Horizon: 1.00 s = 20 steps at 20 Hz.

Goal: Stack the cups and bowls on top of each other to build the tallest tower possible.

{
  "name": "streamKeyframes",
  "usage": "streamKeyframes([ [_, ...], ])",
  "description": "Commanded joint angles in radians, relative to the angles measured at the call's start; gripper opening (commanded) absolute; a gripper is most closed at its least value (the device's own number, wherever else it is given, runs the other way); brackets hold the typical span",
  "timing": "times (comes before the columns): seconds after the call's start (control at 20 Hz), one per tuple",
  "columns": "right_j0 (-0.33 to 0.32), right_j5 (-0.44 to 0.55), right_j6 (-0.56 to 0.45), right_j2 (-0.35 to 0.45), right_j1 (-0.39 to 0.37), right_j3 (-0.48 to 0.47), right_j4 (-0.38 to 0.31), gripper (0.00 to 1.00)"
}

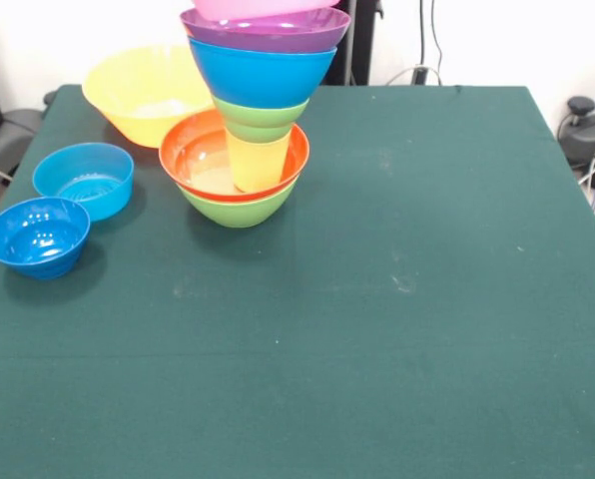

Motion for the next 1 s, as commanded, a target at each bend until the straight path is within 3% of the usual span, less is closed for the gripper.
streamKeyframes([
  [0.05, 0.003, 0.088, 0.003, 0.037, 0.005, -0.006, -0.065, 0.0],
  [1.0, 0.02, -0.012, 0.028, 0.05, -0.001, 0.085, -0.055, 0.0],
])
